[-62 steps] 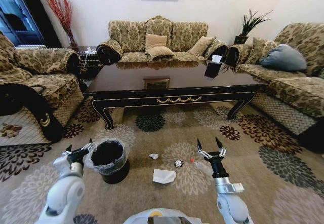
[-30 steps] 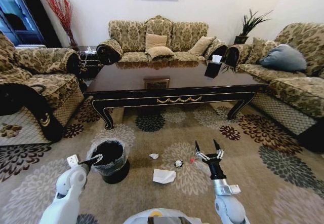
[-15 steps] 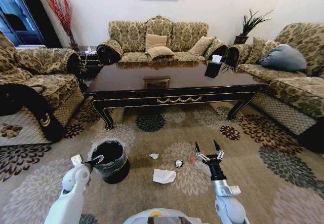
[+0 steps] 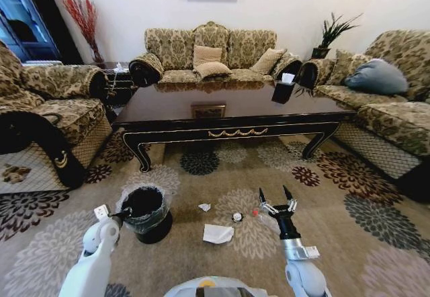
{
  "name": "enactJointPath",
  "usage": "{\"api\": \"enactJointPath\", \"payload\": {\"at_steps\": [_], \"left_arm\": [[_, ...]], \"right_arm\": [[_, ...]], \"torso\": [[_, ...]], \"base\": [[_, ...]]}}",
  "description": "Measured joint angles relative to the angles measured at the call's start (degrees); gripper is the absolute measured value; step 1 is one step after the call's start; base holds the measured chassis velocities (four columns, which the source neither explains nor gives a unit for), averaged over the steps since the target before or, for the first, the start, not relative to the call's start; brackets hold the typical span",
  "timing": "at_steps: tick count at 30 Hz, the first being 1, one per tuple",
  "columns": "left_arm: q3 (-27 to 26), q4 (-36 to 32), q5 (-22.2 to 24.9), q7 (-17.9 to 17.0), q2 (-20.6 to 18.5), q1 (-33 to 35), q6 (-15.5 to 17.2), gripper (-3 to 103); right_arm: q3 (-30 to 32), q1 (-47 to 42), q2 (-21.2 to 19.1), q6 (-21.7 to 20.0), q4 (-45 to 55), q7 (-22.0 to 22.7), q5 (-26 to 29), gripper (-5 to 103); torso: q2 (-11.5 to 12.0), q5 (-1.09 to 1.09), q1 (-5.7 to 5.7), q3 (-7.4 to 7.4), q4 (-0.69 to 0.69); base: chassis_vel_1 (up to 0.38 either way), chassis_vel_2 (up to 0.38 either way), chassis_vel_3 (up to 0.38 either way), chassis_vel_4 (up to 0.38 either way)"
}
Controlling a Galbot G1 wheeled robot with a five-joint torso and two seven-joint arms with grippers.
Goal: Move to the front of the table and pick up the trash from the floor, then place it into the trash bin.
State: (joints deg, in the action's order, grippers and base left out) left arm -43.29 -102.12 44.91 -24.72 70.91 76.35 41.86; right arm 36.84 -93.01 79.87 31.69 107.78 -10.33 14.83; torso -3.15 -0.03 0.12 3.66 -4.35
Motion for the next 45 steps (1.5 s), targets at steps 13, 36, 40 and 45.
{"api": "enactJointPath", "payload": {"at_steps": [13, 36, 40, 45], "left_arm": [[-2.6, -2.8, -0.4, 1.1, -2.7, 2.1, 0.6, 2], [-9.7, -18.0, 1.1, 1.7, -2.6, 10.0, 0.4, 2], [-9.8, -18.4, 1.2, 1.7, -2.3, 10.4, 0.4, 2], [-9.8, -18.7, 1.3, 1.6, -2.1, 10.4, 0.4, 2]], "right_arm": [[-0.3, 2.6, -0.5, -4.5, -2.2, 12.8, 0.4, 100], [-6.4, 15.2, -17.7, -27.1, -21.5, 11.3, 15.3, 100], [-7.8, 16.3, -23.7, -26.8, -25.0, 2.3, 12.9, 100], [-12.4, 20.0, -31.3, -22.9, -34.0, -16.7, 8.8, 100]], "torso": [[0.0, 0.0, 0.01, 0.01, 0.03], [0.0, 0.03, 0.01, -0.01, 0.02], [0.0, 0.03, 0.01, -0.01, 0.0], [0.0, 0.06, 0.01, 0.0, 0.03]], "base": [[0.0, 0.0, 0.0, 0.0], [0.0, 0.0, 0.0, 0.0], [0.0, 0.0, 0.0, 0.0], [0.0, 0.0, 0.0, 0.0]]}}
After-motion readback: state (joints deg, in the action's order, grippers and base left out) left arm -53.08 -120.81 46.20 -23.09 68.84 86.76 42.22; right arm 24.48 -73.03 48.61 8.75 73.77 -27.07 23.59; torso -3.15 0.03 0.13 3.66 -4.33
